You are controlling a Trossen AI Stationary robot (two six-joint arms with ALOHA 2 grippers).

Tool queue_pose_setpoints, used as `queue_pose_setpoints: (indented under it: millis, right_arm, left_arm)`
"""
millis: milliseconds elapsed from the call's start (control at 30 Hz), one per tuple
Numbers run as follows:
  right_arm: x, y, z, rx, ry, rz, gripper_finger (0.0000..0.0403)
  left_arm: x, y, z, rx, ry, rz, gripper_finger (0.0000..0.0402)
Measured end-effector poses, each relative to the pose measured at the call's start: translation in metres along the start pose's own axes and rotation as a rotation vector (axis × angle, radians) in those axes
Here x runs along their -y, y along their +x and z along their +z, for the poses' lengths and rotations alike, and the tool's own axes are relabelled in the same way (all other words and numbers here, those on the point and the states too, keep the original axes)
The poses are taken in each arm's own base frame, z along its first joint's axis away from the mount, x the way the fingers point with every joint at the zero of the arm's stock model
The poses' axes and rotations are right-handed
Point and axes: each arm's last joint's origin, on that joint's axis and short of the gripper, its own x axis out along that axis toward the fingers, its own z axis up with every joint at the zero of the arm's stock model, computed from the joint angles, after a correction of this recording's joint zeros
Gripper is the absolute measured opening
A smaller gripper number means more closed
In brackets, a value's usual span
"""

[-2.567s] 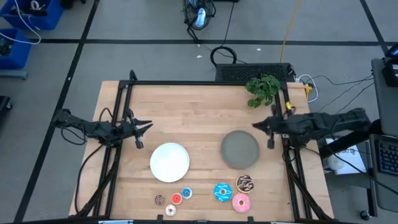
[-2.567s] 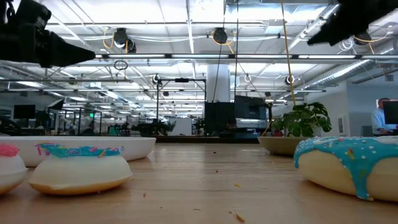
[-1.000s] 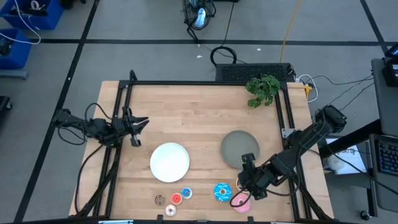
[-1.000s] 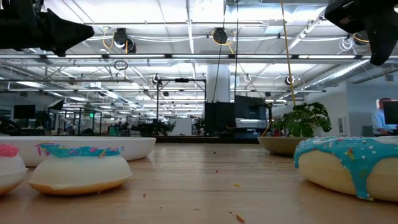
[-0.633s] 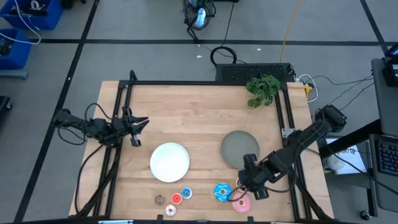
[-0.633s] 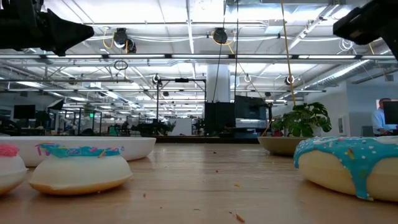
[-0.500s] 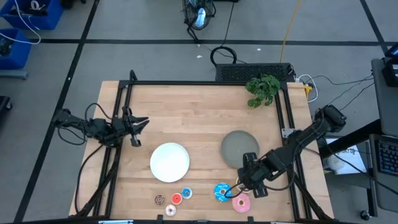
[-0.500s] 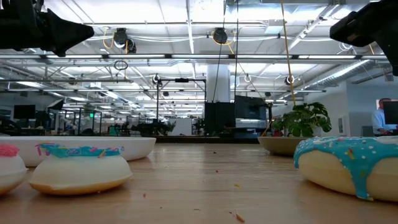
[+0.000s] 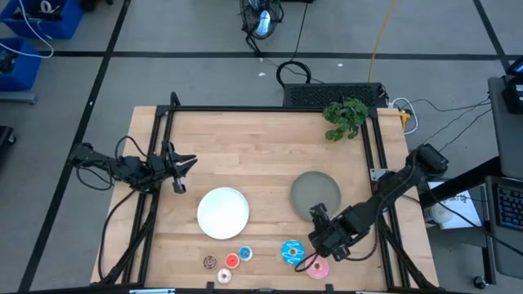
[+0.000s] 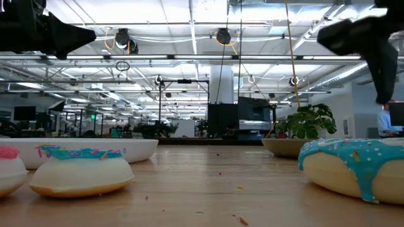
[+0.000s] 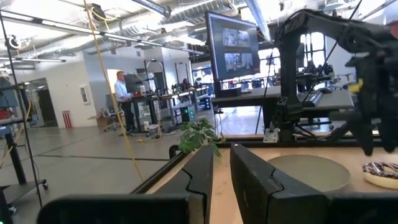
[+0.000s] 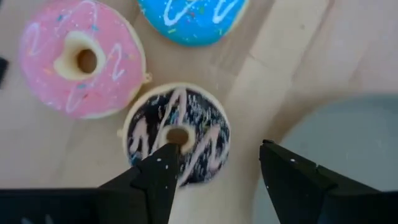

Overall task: Pick & Place donuts
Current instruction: Put the black donut on the gray plate

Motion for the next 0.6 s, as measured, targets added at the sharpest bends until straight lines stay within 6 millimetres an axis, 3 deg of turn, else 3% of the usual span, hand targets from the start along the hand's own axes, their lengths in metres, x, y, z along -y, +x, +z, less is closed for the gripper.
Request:
queue_pose_setpoints:
  millis: [200,600]
  right_arm:
    - [0.011,0.022,0.001,-0.099,-0.028,0.027,0.0207]
    - [0.011,0.023,0.005,-0.061,-0.097,0.033,0.0188]
  left_arm:
    - [0.0,0.0,0.0,-0.001,-0.002,0.0,0.0063]
    - [0.0,0.0,-0.001,-0.005,0.004,-0.001,0.0063]
